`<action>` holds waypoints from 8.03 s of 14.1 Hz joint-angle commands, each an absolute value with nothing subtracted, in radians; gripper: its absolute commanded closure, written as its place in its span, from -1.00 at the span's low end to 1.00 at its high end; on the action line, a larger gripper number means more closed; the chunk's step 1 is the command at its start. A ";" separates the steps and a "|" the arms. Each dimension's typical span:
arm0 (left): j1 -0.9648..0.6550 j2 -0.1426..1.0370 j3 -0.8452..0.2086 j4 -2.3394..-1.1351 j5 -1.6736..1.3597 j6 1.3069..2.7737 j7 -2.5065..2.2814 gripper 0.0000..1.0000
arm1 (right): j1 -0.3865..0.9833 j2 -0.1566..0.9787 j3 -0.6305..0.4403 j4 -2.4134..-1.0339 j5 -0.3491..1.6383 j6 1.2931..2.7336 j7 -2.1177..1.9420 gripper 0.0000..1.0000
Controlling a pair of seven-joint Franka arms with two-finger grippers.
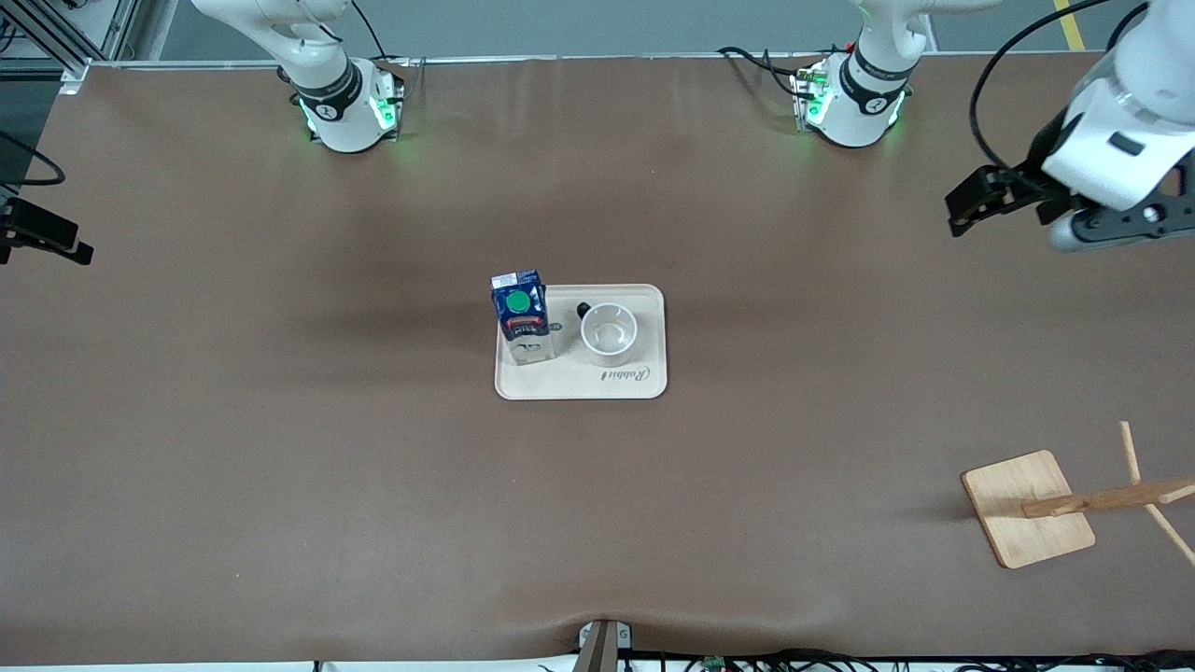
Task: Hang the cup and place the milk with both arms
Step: 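Move the left gripper toward the white mug on the tray, then lower the left gripper and grasp the white mug by its rim, then carry the mug toward the wooden stand while the right gripper reaches the milk, then hang the mug handle on the stand peg while the right gripper grasps milk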
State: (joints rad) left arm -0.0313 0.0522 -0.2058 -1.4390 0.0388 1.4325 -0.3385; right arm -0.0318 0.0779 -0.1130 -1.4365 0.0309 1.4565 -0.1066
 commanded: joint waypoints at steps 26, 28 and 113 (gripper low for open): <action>-0.314 0.613 -0.342 -1.550 0.141 2.191 -0.443 -0.95 | -0.045 0.147 -0.103 -1.437 0.034 1.427 -0.115 -1.00; -0.327 0.640 -0.345 -1.546 0.211 2.203 -0.410 -0.97 | -0.043 0.149 -0.103 -1.439 0.034 1.413 -0.115 -1.00; 0.554 0.330 -0.331 -1.511 -0.331 2.006 -1.278 1.00 | 0.700 0.474 -0.104 -1.407 0.099 1.671 0.379 1.00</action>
